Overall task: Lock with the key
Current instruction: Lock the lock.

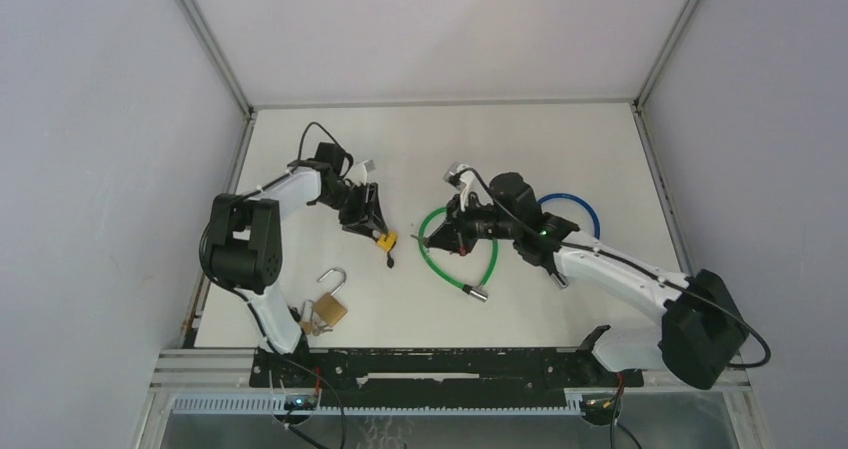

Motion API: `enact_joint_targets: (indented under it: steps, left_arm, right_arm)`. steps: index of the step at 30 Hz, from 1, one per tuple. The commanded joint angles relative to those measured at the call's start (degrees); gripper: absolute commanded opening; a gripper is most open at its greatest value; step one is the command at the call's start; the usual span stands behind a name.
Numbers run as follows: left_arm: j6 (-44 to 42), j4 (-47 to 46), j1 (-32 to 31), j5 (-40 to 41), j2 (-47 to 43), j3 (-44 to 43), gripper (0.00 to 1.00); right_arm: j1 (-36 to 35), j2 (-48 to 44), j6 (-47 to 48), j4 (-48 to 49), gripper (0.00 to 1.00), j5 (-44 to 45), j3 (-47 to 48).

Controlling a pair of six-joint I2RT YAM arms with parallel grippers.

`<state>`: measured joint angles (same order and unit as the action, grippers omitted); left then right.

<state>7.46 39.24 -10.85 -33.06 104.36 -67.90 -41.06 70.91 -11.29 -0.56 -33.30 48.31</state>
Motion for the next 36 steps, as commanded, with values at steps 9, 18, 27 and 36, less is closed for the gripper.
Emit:
enact_joint_targets:
  steps: [9, 18, 27, 36]
  left_arm:
    - [0.67, -4.74, 3.88, 18.32, -14.42, -2.37, 0.97]
    - [-14.47, 6.73, 3.99, 27.84, -34.76, 1.42, 1.00]
    - [-31.53, 21.92, 1.93, 23.65, -43.74, 10.24, 1.00]
    - [-33.93, 19.18, -20.98, 40.16, -46.06, 28.48, 1.00]
  right_arm:
    - [-6.34, 19.59, -21.64, 8.49, 0.00, 7.96, 6.91]
    - [-6.11, 32.96, -29.15, 9.07, 0.00, 9.41, 10.73]
    - [-4.58, 36.45, -28.06, 1.17, 0.60, 10.10, 13.28]
    - [-7.28, 23.21, -21.19, -11.63, 0.99, 23.48, 15.31]
